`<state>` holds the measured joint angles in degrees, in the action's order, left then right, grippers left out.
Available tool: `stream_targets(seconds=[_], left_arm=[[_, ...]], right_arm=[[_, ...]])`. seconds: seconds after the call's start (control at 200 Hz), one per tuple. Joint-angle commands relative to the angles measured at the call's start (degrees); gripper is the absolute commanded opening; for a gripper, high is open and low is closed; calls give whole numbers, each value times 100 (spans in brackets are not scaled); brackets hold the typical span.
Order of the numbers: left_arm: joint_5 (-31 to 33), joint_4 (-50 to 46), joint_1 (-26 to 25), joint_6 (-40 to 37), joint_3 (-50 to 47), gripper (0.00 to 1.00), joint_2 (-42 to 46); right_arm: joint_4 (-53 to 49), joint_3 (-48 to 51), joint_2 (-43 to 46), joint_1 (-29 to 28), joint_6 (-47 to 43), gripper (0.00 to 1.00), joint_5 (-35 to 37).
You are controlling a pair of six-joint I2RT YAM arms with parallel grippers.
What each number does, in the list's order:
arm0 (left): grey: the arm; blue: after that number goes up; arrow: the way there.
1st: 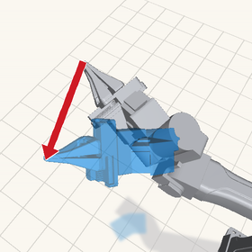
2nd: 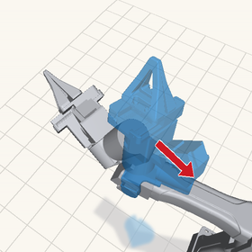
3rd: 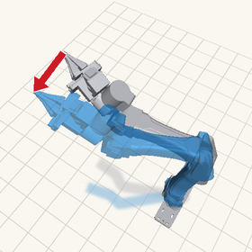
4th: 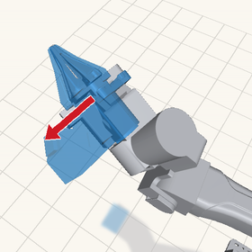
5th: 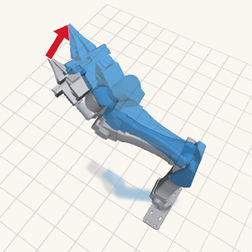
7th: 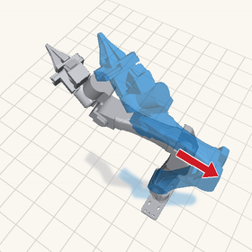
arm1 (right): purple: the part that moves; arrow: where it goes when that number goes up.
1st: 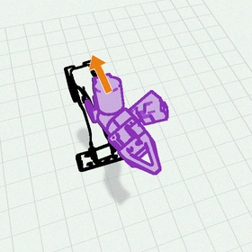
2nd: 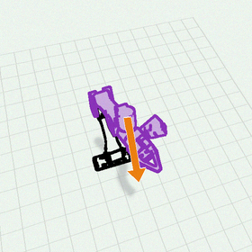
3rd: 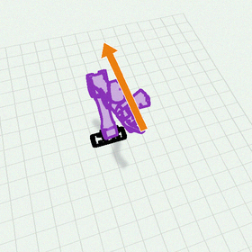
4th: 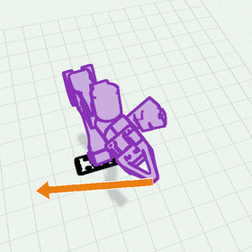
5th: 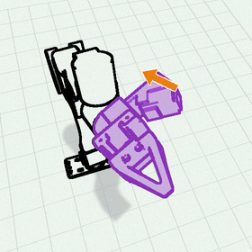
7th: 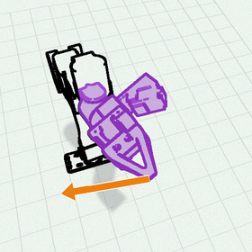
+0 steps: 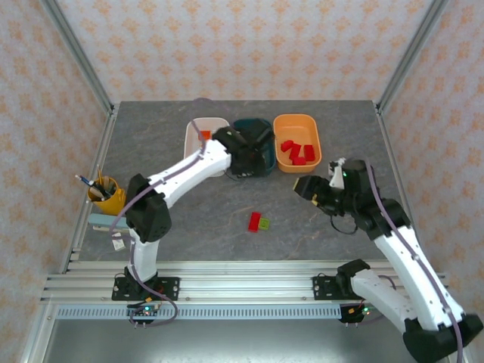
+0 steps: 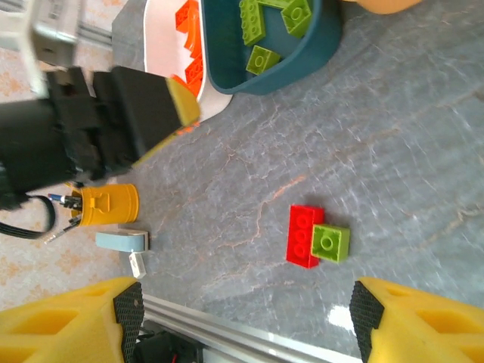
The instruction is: Sort the legos into containers by color
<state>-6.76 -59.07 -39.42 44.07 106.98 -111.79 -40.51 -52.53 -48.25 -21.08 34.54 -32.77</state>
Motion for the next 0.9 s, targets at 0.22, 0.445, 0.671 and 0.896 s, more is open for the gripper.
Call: stream_targets(seconds=[0.22,0.445,0.671,0.896], left_arm=[[-103,-82,1485,-863,128,33,-377],[-612,214,2149,-900,724,33,-1222],[-998,326,2364,-996,1319,35,-1888],[-1334,569,2482,-927,1351,36,-2138]], right_arm=[[1322,-1144,-1781,-1189,-768,74,1121],[1405,-1657,-2575,-1258,-664,74,1174],[1379,-1855,-2949,-1301,-720,74,1216],[1335,-1867,-3076,-1315,-555,74,1275]])
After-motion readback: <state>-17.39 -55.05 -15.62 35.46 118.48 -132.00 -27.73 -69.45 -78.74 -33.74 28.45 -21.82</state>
